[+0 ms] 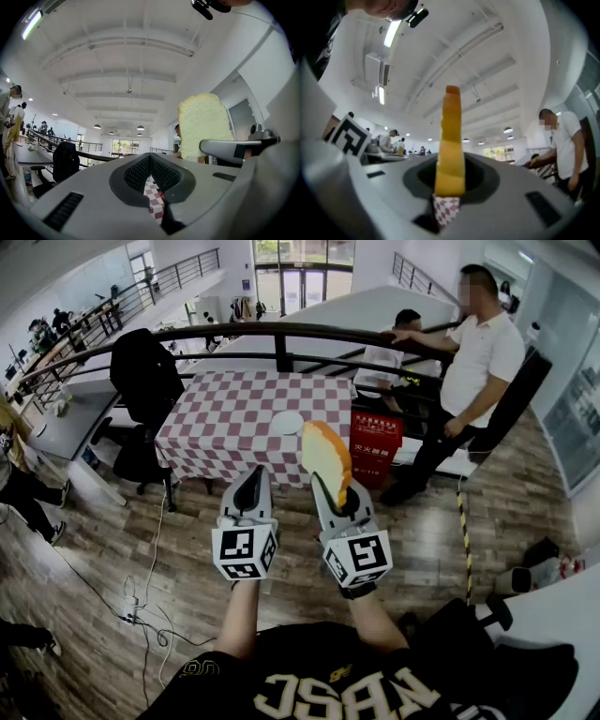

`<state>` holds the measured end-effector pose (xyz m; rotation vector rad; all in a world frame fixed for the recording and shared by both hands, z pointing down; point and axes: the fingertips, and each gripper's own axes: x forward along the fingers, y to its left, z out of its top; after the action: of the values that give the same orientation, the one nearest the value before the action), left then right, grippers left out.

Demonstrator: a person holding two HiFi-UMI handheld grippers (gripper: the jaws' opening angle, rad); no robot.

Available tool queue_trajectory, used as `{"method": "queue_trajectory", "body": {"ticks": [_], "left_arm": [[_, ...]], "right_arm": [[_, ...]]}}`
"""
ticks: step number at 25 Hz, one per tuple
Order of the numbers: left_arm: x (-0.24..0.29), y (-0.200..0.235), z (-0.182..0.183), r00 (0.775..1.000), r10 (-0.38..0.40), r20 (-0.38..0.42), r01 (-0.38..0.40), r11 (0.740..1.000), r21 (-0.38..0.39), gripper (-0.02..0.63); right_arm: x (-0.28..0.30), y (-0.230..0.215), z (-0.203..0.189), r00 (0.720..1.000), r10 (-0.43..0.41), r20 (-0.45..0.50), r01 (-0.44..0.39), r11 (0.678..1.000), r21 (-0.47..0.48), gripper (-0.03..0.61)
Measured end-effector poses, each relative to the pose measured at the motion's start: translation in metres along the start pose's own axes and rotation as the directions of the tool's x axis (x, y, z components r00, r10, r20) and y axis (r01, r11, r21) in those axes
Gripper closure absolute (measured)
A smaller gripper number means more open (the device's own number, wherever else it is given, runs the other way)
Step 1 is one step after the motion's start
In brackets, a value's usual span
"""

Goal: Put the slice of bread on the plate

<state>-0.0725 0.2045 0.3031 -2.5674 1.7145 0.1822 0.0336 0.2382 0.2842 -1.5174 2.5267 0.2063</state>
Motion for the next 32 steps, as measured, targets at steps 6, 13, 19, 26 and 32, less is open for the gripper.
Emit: {"method": "queue_trajectory", "body": {"ticks": [6, 13, 19, 26, 32], "left_arm": [[0.011, 0.014, 0.000, 1.000, -0.019, 0.002, 0.019, 1.000, 0.002, 0.594], [0.029, 0.042, -0.008, 0.999, -0.032, -0.009, 0.032, 0.999, -0.019, 0.594], [0.040, 0.069, -0.009, 0.999, -0.037, -0.023, 0.036, 0.998, -0.045, 0.594], [0.059, 0.094, -0.047, 0.997, -0.061, -0.050, 0.055, 0.991, -0.119, 0.594], [0.133, 0.100, -0.084, 0.990, -0.071, -0.122, 0.056, 0.991, -0.122, 0.594]], "right_arm": [[0.016, 0.002, -0.005, 1.000, -0.019, -0.006, 0.019, 1.000, -0.001, 0.483], [0.043, 0.000, -0.019, 0.997, -0.073, -0.030, 0.074, 0.997, 0.014, 0.483], [0.070, 0.006, -0.022, 0.996, -0.075, -0.040, 0.076, 0.997, 0.034, 0.483], [0.095, 0.010, -0.065, 0.994, -0.054, -0.093, 0.060, 0.996, 0.070, 0.483], [0.157, -0.028, -0.096, 0.994, 0.021, -0.107, -0.014, 0.998, 0.065, 0.483]]}}
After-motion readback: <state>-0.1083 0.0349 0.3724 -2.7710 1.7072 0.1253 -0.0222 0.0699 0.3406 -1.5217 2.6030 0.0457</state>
